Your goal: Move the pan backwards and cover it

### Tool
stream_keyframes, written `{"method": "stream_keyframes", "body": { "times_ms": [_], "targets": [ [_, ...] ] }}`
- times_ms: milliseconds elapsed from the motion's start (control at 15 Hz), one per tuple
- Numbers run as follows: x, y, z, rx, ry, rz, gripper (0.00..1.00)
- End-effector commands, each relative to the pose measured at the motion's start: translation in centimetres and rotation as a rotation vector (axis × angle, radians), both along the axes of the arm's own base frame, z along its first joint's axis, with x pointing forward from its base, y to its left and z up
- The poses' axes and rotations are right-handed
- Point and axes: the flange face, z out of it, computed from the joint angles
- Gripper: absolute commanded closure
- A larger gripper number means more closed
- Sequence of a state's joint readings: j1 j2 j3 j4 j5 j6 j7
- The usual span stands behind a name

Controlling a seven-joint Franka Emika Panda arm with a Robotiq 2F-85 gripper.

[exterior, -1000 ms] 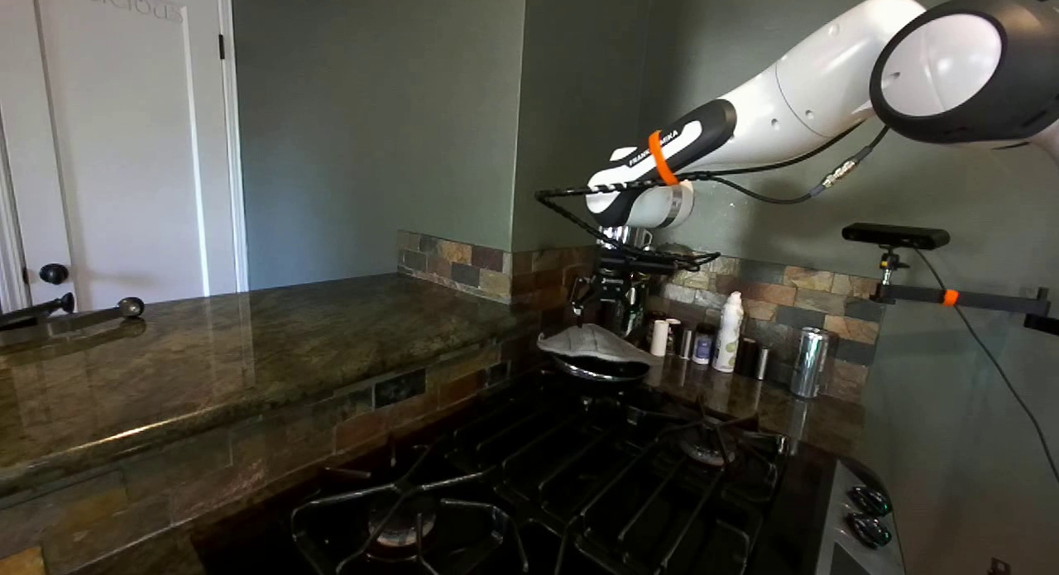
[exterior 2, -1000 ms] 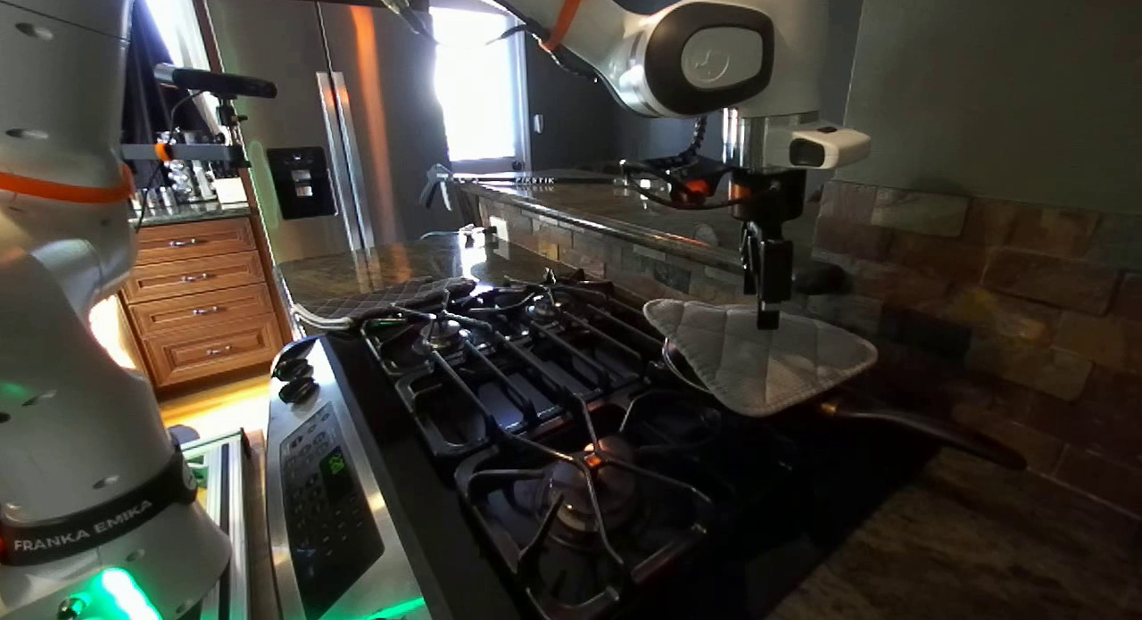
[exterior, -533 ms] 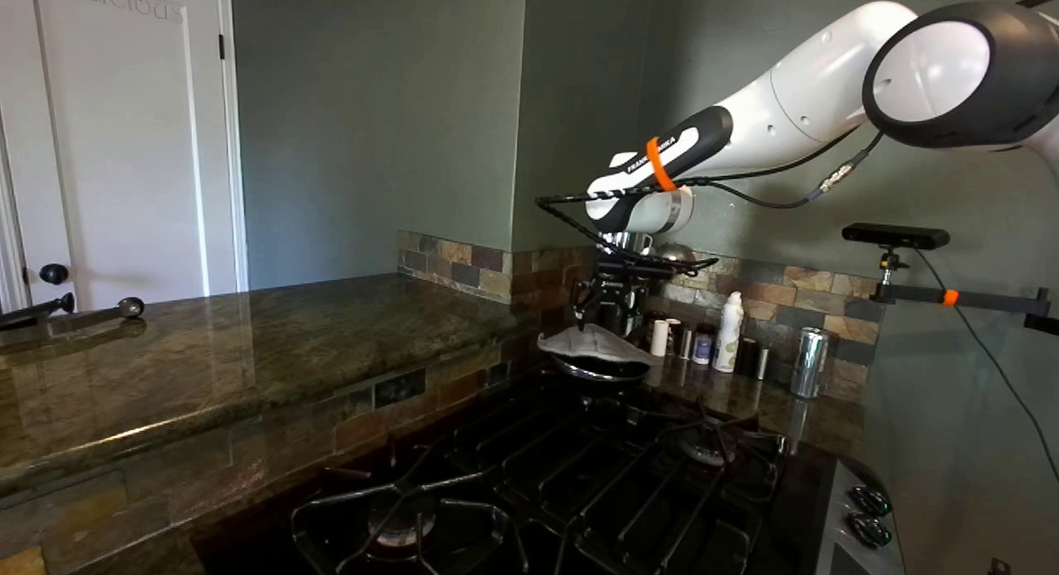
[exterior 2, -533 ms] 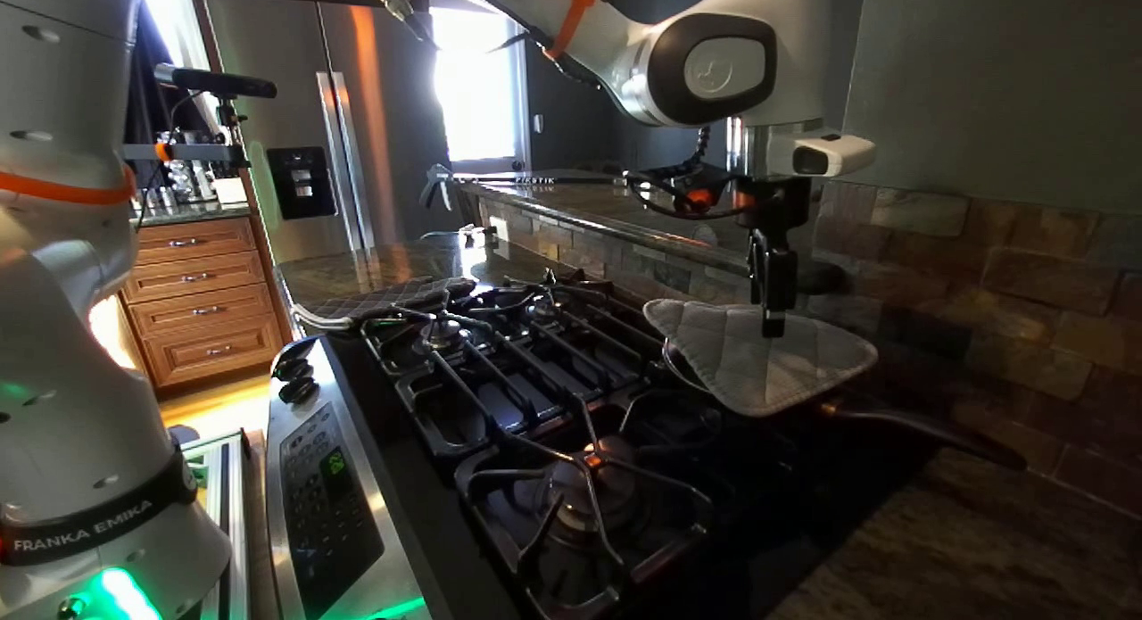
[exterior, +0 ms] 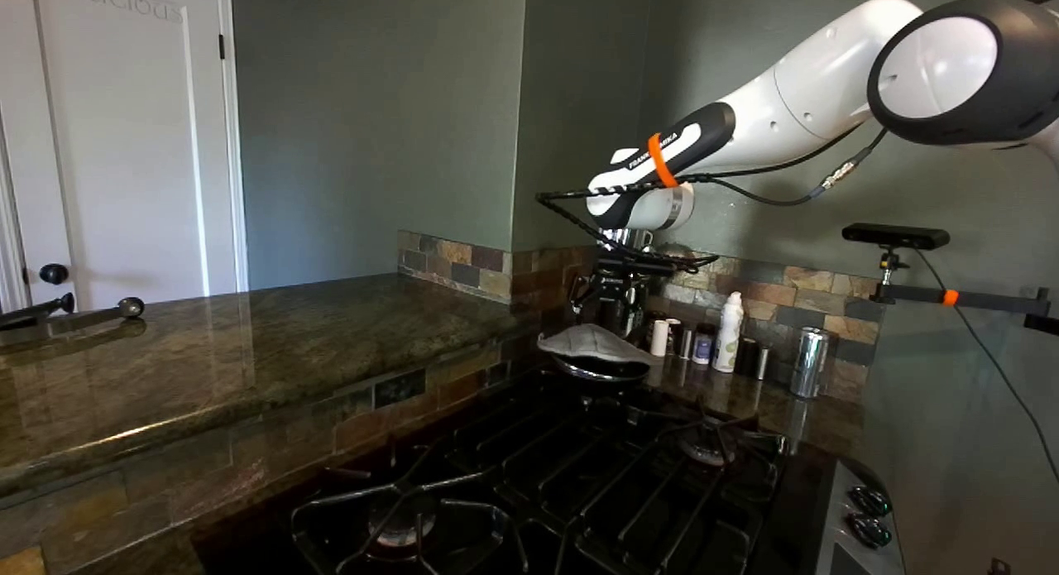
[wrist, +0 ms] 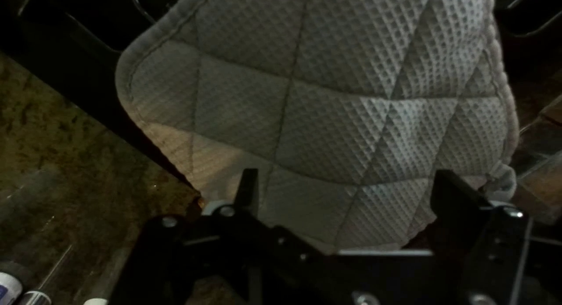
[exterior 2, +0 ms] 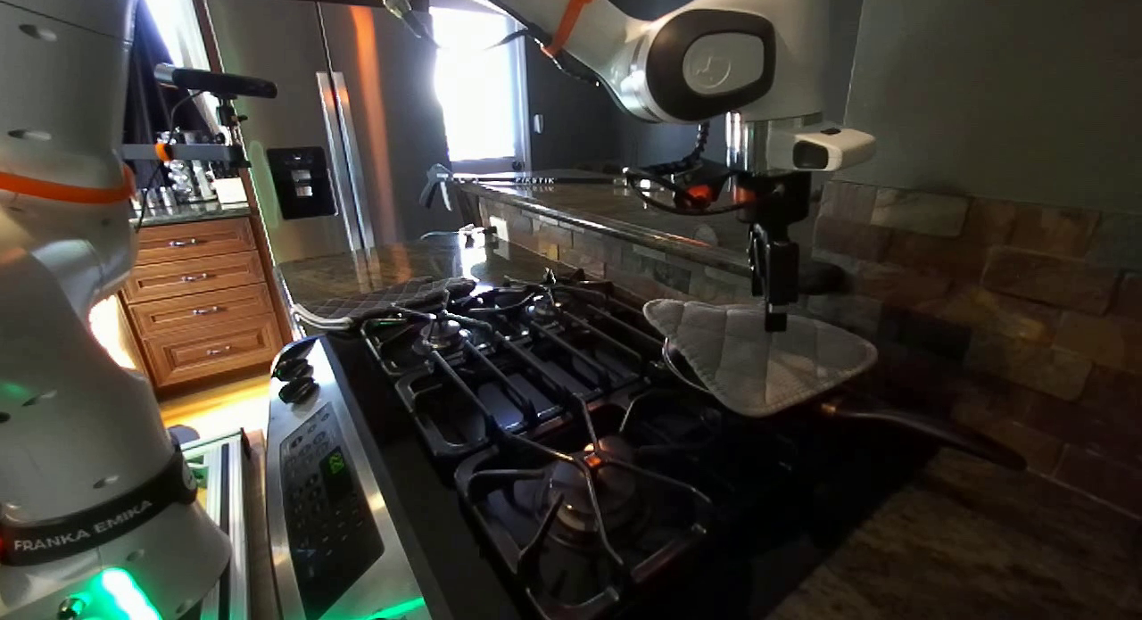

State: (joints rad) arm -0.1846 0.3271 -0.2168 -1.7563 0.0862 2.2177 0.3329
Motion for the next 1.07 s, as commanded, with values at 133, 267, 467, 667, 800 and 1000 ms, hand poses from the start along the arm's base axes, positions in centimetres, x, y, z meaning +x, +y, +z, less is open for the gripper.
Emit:
{"method": "stream_keyframes", "body": {
  "times_ms": [133, 267, 467, 667, 800, 1000],
  "targets": [
    [-4.3, 1.6, 5.7, 0.001, -0.020, 0.072, 0.00],
    [-6.2, 1.8, 7.7, -0.013, -0.014, 0.100, 0.00],
    [-9.0, 1.9, 10.3, -0.044, 0.005, 0.128, 0.00],
    [-11.2, 1.9, 11.9, -0.081, 0.013, 0.129, 0.00],
    [-12.2, 1.8, 12.2, -0.108, 0.000, 0.125, 0.00],
    [-11.3, 1.4, 12.7, -0.097, -0.002, 0.125, 0.00]
  ]
}}
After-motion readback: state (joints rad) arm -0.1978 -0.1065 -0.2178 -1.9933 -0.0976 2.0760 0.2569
